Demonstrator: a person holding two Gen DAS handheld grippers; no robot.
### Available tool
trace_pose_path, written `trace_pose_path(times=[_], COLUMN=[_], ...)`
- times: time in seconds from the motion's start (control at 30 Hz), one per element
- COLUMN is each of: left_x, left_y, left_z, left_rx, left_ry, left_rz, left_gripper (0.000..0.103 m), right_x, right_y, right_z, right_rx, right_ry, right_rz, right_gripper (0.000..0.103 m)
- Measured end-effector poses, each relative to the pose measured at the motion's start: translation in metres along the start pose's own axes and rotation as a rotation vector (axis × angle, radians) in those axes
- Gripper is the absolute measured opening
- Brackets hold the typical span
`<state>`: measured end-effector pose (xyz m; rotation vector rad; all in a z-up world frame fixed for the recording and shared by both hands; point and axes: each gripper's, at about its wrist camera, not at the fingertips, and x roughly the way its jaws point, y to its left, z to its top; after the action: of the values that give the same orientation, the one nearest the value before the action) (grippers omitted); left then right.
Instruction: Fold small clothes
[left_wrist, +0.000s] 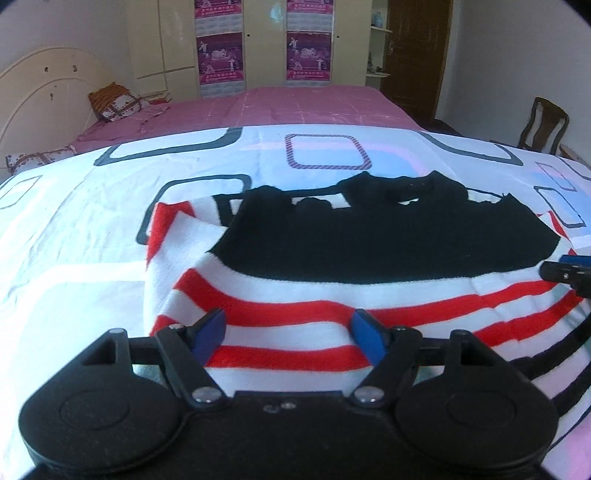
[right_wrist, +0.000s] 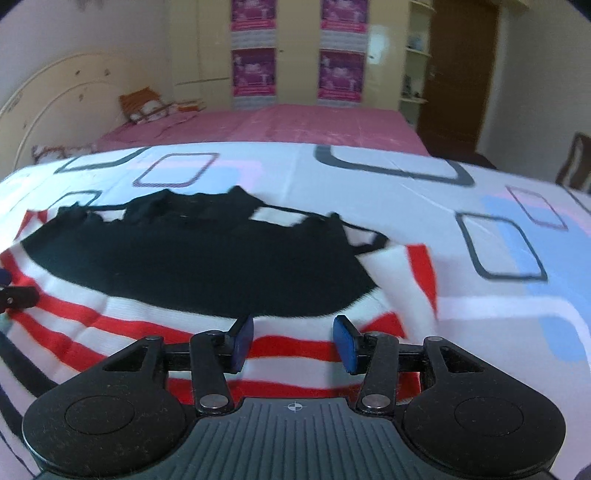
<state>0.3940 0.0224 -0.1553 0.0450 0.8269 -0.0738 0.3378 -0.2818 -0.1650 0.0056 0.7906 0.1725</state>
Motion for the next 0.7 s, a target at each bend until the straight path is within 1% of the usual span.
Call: trace_pose_path(times=[0.07, 0.1, 0.2, 0.33, 0.4, 0.47, 0.5, 0.57, 0.63, 0.7], left_x=[-0.004, -0.008, -0.024, -0.039, -0.041, -0.039, -0.038, -0.035, -0.033, -0.032], left_y=[0.0, -0.001, -0.005, -0.018, -0.025, -0.028, -0.027, -0.022, -0.017, -0.015], left_z=[0.001, 0.002, 0.002, -0.001, -0.005, -0.012, -0.015, -0.02, -0.025, -0.028], left_rx=[-0.011, -0.024, -0.045, -0.028, -0.013, 0.003, 0.003, -0.003, -0.002, 0.005], left_ry=[0.007, 0.007, -0.009, -0.022, -0.016, -0.006, -0.004, 0.008, 0.013, 0.013], left_rz=[0.011, 0.013, -0.01, -0.045, -0.048, -0.033, -0.028, -0.016, -0.011, -0.01], left_gripper=[0.075, 0.071, 0.07, 0.07, 0.07, 0.071, 0.073, 0.076, 0.081, 0.081], right_x=[-0.007, -0.012, -0.027, -0.041, -0.043, -0.042, -0.041, -0.038, -0.034, -0.035], right_y=[0.002, 0.003, 0.013, 0.04, 0.052, 0.063, 0.067, 0.071, 0.069, 0.063], right_z=[0.002, 0.002, 0.001, -0.003, -0.007, -0.013, -0.016, -0.023, -0.029, -0.031], right_rx=[0.006, 0.017, 0.021, -0.024, -0.036, -0.057, -0.071, -0.099, -0.11, -0.101], right_ry=[-0.002, -0.008, -0.021, -0.032, -0.028, -0.017, -0.014, -0.004, 0.001, -0.002], right_rz=[-0.004, 0.008, 0.054, 0.103, 0.129, 0.146, 0.144, 0.13, 0.111, 0.097], right_gripper=[0.046, 0.046, 0.046, 0.046, 0.046, 0.046, 0.047, 0.047, 0.046, 0.046])
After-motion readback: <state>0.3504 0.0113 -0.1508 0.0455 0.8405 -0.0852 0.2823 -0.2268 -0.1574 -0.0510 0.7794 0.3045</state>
